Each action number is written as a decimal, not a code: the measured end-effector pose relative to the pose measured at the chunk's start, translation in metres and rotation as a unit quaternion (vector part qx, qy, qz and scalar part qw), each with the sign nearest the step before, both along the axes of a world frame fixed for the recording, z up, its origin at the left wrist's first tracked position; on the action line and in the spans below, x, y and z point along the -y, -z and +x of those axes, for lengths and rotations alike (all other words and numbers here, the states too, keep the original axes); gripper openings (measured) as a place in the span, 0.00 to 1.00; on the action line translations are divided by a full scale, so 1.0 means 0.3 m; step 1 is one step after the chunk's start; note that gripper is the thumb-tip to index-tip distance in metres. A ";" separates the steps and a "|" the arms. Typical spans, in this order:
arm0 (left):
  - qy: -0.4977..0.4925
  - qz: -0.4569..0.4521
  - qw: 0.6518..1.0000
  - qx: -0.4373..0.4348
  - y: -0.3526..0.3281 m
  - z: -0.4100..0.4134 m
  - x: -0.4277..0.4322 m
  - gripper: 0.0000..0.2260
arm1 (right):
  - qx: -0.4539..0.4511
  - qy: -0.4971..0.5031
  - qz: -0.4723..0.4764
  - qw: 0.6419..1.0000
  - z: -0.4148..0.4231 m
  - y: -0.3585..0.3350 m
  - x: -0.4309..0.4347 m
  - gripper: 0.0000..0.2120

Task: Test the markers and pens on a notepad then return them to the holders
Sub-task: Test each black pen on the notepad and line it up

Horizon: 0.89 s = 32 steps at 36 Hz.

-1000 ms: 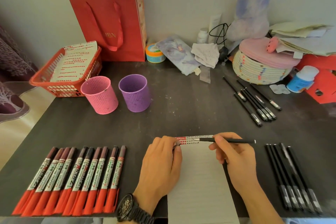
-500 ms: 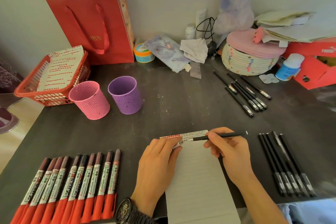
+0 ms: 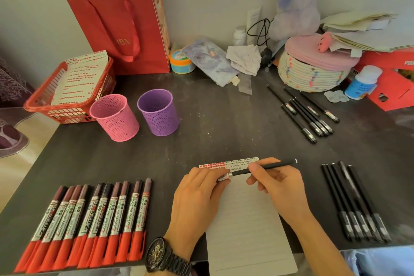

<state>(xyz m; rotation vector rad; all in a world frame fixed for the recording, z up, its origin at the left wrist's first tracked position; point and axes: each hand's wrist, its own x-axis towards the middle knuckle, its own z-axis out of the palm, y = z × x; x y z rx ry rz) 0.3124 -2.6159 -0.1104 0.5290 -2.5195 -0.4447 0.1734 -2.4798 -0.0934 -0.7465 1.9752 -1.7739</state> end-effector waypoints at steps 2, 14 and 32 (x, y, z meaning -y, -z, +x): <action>0.000 0.002 1.000 -0.003 0.001 0.001 0.000 0.13 | -0.006 -0.004 0.002 1.000 0.000 0.000 0.000 0.10; 0.035 -0.018 0.999 -0.029 0.007 -0.001 -0.006 0.13 | -0.024 -0.058 0.004 0.998 0.014 -0.007 0.007 0.07; 0.053 -0.029 0.997 -0.055 0.033 -0.005 -0.004 0.13 | -0.028 -0.098 -0.004 0.995 0.014 -0.011 0.017 0.05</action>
